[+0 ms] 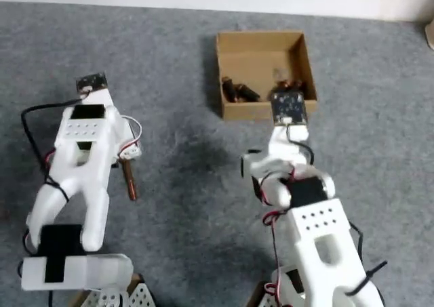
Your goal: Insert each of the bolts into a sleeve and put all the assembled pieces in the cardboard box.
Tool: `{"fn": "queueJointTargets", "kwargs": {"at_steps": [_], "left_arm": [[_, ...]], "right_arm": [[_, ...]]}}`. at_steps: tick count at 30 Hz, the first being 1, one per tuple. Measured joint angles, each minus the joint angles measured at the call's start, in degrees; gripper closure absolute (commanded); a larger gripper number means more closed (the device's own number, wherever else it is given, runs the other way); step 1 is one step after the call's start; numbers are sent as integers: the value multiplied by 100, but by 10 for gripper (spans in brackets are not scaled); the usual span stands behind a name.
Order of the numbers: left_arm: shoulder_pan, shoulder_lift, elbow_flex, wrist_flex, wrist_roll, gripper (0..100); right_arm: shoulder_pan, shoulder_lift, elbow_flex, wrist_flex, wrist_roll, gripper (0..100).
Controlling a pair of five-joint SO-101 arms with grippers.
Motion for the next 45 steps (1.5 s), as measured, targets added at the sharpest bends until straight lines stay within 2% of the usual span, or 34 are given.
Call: {"fn": "queueJointTargets", "kwargs": {"at_steps": [13, 22, 24, 26, 30, 33, 37, 42, 45], "left_arm": [[149, 1371, -18, -1081, 0, 839], [-26, 1635, -141, -1152, 0, 841], [-44, 1635, -141, -1152, 0, 882], [-44, 1635, -141, -1152, 0, 997], [167, 1635, -167, -1152, 26, 997], [607, 1653, -325, -721, -9, 996], [1081, 1415, -1002, 352, -9, 996], [1301, -79, -2796, 1749, -9, 996], [1266, -1275, -3596, 2084, -9, 996]], "right_arm": [[35, -132, 554, -343, 26, 995], [35, -132, 571, -343, 35, 995], [44, -132, 571, -343, 35, 995], [44, -132, 571, -343, 35, 995], [35, -132, 571, -431, 35, 995], [35, -132, 571, -448, 35, 995], [35, -149, 571, -448, 35, 995], [53, -897, 571, -448, 35, 995], [-9, -1802, 571, -448, 299, 995]]}}
